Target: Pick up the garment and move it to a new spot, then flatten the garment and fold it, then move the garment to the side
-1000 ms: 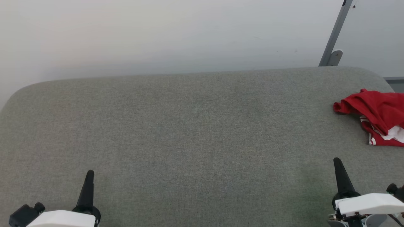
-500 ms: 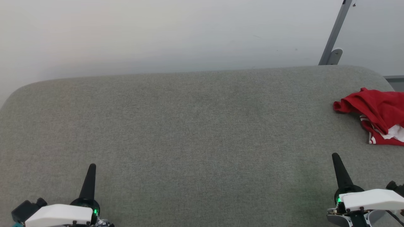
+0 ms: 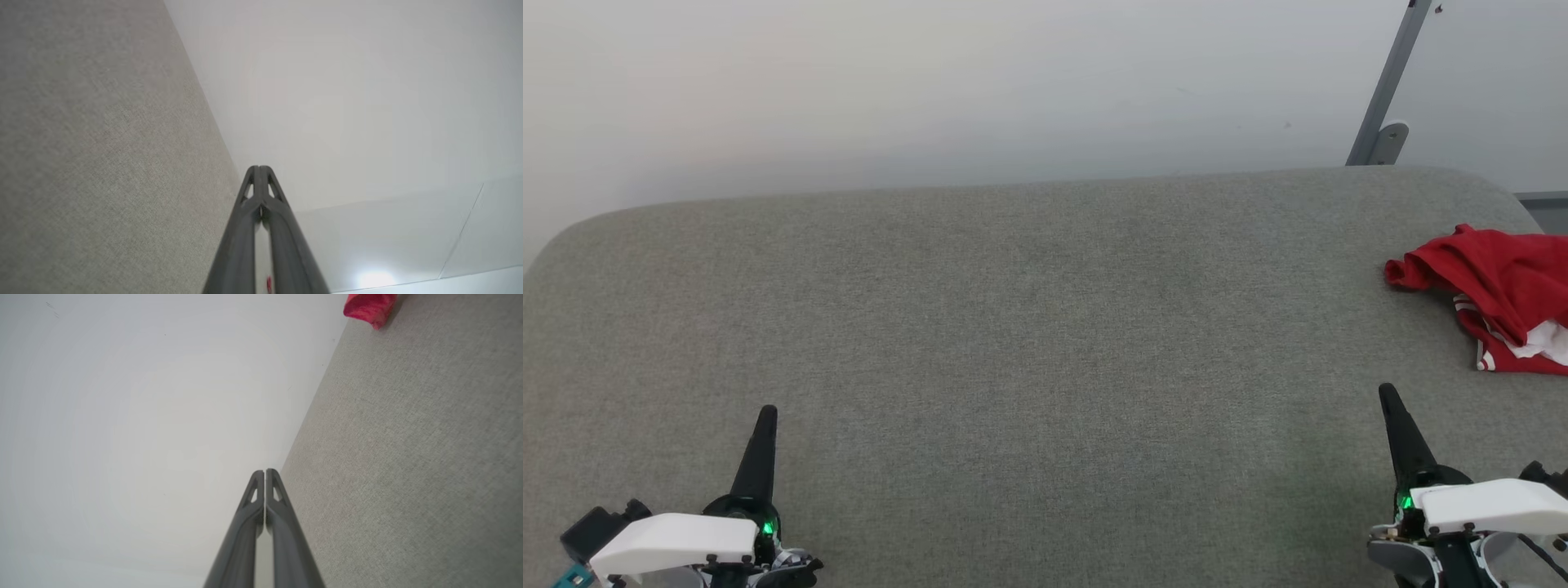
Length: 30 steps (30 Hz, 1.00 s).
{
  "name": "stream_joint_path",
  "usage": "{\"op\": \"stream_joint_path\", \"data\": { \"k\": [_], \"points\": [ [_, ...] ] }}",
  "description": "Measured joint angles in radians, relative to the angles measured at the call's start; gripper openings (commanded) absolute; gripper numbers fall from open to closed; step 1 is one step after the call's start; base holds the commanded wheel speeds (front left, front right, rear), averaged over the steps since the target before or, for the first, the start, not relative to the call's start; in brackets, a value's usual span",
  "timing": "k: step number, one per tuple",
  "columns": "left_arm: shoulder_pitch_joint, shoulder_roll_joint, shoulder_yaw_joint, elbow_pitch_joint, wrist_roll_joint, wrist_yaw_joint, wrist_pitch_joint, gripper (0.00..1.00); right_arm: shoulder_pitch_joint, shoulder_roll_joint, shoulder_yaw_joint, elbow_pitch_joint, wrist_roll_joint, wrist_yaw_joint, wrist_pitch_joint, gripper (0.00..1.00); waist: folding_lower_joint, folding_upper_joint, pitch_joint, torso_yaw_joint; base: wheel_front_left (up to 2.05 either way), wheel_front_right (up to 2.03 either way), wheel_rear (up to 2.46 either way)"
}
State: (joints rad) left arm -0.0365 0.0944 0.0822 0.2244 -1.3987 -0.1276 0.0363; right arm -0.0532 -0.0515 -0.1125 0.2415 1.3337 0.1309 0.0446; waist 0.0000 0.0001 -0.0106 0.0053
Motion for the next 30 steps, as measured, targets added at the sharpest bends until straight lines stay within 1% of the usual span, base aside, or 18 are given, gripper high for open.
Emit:
{"op": "stream_joint_path", "data": {
  "k": [11,30],
  "points": [
    [-0.02,-0.015,0.01,0.008,-0.08,0.0,0.026,0.0,-0.02,0.0,-0.001,0.001,0.094,0.0,0.024,0.0,0.0,0.0,0.004,-0.002,0.0,0.0,0.0],
    [-0.057,-0.034,0.022,0.018,-0.175,0.0,0.062,0.0,-0.041,0.001,-0.001,0.002,0.227,0.0,0.057,0.0,0.0,0.0,0.011,-0.004,0.0,0.0,0.0]
  ]
}}
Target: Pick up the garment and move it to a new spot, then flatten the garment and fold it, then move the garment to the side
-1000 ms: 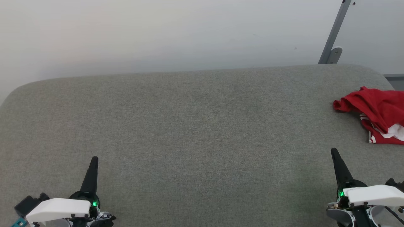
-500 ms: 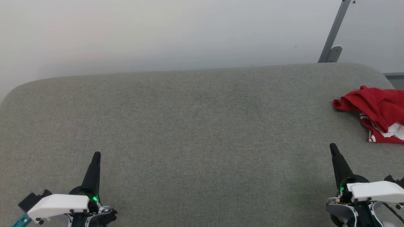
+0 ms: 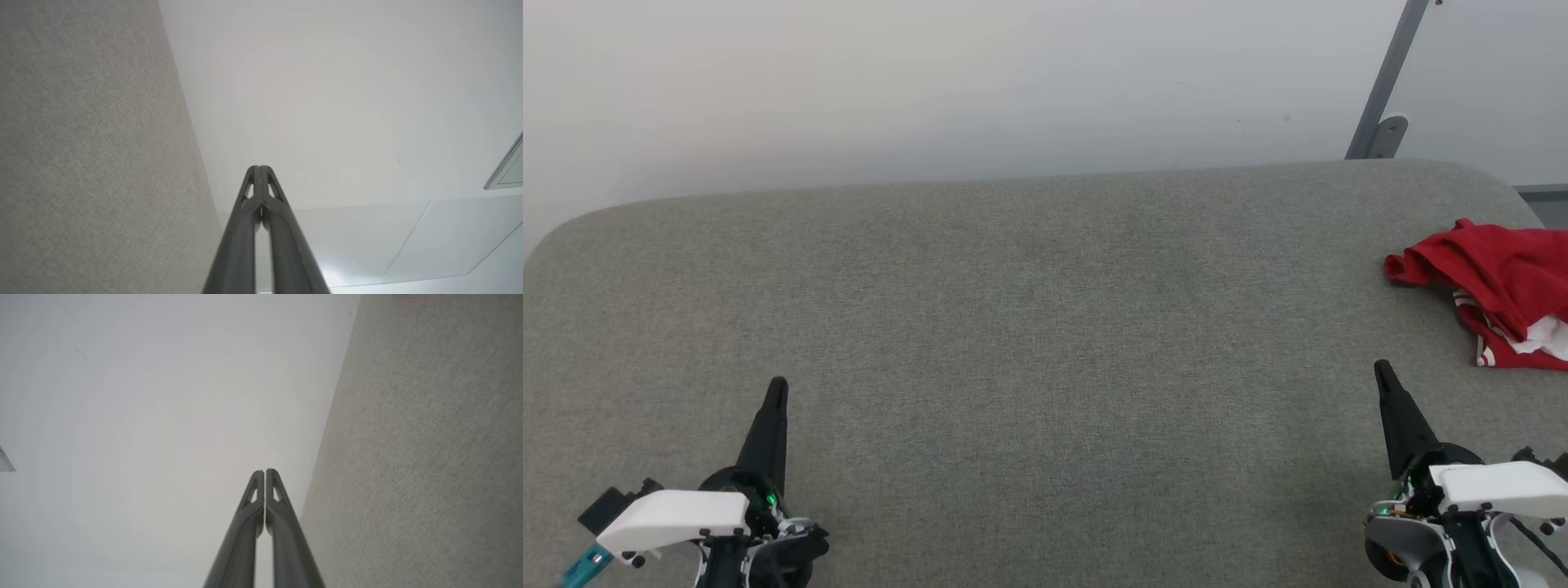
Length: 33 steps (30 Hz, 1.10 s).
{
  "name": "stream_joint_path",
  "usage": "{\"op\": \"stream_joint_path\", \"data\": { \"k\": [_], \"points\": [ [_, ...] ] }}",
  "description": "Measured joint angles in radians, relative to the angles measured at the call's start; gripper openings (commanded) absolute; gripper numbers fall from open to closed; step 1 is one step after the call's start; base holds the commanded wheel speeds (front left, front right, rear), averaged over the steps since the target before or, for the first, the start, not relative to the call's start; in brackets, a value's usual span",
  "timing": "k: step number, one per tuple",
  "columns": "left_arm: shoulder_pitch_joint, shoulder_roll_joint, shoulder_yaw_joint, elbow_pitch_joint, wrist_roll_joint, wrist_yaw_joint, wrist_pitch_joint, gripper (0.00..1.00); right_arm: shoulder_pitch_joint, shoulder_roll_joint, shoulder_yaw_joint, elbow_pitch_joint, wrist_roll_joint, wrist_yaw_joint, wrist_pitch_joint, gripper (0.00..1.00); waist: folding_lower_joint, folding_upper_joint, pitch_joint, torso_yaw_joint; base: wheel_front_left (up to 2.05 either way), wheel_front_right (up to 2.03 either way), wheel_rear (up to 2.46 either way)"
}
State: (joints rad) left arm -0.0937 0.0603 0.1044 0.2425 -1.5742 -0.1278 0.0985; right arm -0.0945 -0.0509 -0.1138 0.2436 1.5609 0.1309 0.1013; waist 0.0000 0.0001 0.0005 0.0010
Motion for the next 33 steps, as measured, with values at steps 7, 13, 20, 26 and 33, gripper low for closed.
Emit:
{"op": "stream_joint_path", "data": {
  "k": [7,13,20,26,33],
  "points": [
    [-0.008,-0.007,0.005,0.003,-0.038,0.0,0.012,0.0,-0.009,0.0,0.0,0.001,0.044,0.0,0.013,0.0,0.0001,0.0,0.002,-0.001,0.0,0.0,0.0],
    [-0.01,-0.008,0.006,0.004,-0.04,0.0,0.013,0.0,-0.013,0.0,0.0,0.0,0.05,0.0,0.013,0.0,0.0,0.0,0.003,-0.001,0.0,0.0,0.0],
    [-0.01,-0.008,0.007,0.004,-0.04,0.0,0.013,0.0,-0.013,0.0,0.0,0.001,0.05,0.0,0.013,0.0,0.0,0.0,0.003,-0.001,0.0,0.0,0.0],
    [-0.01,-0.008,0.007,0.004,-0.04,0.0,0.013,0.0,-0.013,0.0,0.0,0.001,0.05,0.0,0.013,0.0,0.0,0.0,0.003,-0.001,0.0,0.0,0.0],
    [-0.01,-0.009,0.007,0.004,-0.04,0.0,0.013,0.0,-0.013,0.0,0.0,0.0,0.05,0.0,0.013,0.0,0.0001,-0.0001,0.003,-0.001,0.0,0.0,0.0]
  ]
}}
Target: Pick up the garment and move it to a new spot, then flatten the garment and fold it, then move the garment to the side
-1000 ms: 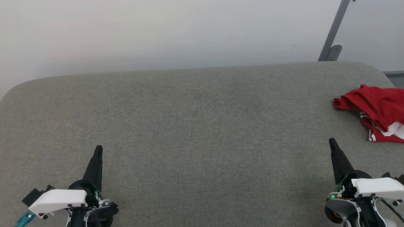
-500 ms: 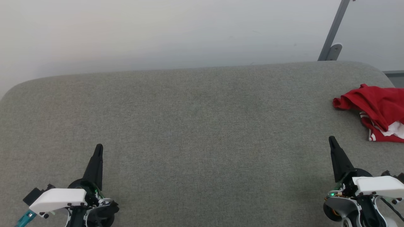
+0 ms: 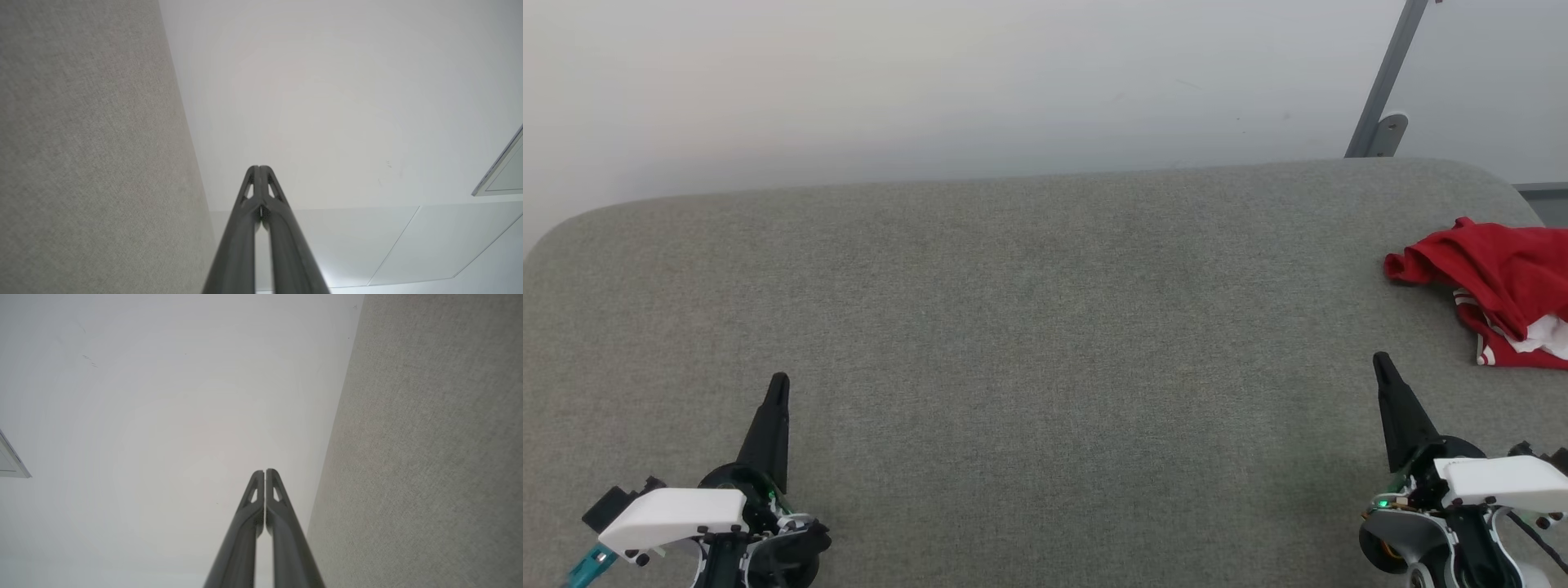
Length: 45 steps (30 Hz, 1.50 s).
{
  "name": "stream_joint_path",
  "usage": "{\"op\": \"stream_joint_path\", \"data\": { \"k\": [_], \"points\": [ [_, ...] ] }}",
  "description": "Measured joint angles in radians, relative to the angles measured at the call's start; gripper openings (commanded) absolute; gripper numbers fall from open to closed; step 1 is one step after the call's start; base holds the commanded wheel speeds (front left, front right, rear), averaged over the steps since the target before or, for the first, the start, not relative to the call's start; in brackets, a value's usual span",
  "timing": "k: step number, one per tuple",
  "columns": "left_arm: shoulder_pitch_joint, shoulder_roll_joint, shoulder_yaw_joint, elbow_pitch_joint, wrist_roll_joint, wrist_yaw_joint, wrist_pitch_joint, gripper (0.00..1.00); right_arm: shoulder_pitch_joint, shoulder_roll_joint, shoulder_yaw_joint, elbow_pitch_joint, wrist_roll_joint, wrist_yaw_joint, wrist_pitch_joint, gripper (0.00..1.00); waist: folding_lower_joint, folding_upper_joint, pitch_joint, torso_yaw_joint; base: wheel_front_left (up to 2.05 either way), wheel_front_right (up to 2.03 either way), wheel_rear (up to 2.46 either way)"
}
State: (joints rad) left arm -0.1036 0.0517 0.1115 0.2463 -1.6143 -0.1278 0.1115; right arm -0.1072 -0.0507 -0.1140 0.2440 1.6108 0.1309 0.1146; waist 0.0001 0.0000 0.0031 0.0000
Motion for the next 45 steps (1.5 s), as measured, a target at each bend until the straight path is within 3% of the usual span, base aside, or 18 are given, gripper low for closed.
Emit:
{"op": "stream_joint_path", "data": {
  "k": [45],
  "points": [
    [0.0,-0.002,0.002,0.0,0.0,0.0,0.002,0.0,0.0,0.0,0.0,0.0,0.0,0.0,0.0,0.0,-0.0001,0.0,0.0,0.0,0.0,0.0,0.0]
  ]
}}
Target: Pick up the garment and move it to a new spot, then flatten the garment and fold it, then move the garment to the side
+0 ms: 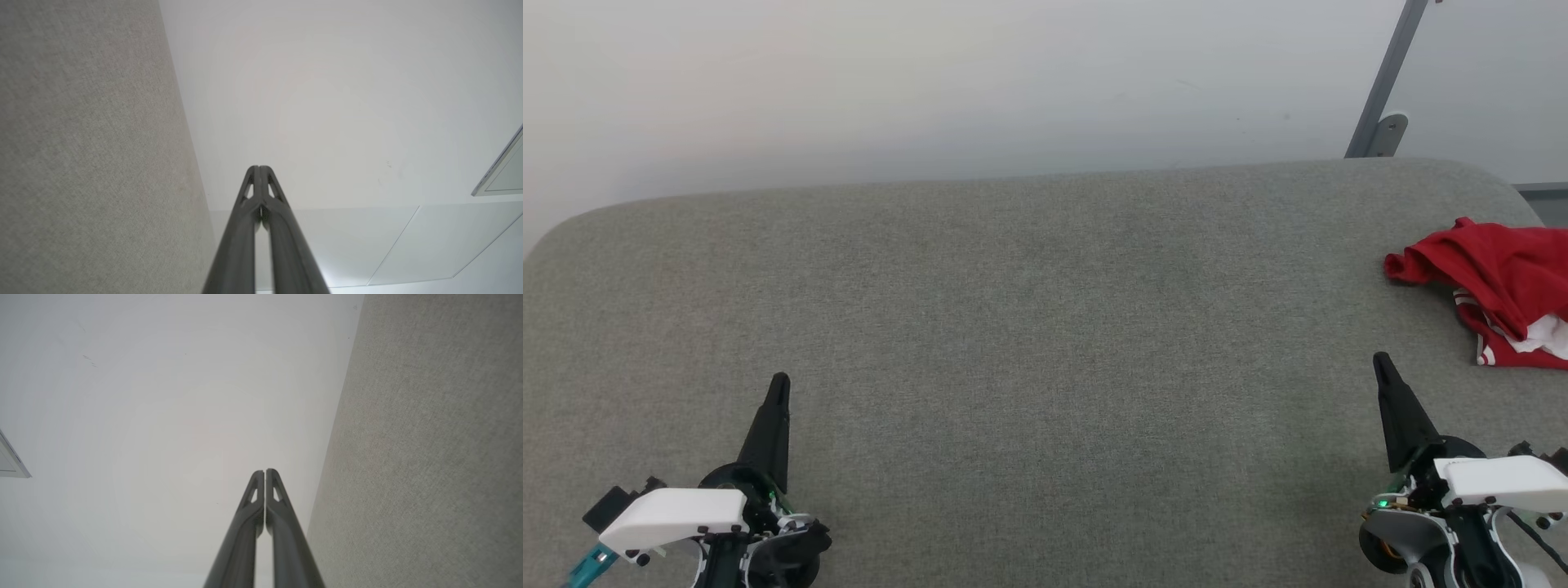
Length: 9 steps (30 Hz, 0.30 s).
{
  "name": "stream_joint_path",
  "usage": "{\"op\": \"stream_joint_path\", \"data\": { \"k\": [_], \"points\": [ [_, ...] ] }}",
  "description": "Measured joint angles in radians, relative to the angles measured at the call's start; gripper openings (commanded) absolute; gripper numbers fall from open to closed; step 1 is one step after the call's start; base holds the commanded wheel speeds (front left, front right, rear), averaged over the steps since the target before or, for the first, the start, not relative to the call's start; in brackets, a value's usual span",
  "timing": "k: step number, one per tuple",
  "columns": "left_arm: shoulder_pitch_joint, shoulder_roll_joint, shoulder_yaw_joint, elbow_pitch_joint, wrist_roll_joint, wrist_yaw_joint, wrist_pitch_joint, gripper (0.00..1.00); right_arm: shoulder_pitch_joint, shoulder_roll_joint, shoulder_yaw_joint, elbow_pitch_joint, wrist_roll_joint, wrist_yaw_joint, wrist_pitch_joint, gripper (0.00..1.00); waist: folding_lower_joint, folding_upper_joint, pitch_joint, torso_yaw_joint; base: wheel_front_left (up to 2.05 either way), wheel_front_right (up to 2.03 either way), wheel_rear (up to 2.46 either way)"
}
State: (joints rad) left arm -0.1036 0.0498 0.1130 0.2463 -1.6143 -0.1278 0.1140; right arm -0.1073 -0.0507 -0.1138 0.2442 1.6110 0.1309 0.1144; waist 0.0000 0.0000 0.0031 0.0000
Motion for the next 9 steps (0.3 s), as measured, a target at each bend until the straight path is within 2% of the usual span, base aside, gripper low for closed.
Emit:
{"op": "stream_joint_path", "data": {
  "k": [9],
  "points": [
    [0.0,0.0,0.0,0.0,0.0,0.0,0.0,0.0,0.0,0.0,0.0,0.0,0.0,0.0,0.0,0.0,0.0,0.0,0.0,0.0,0.0,0.0,0.0]
  ]
}}
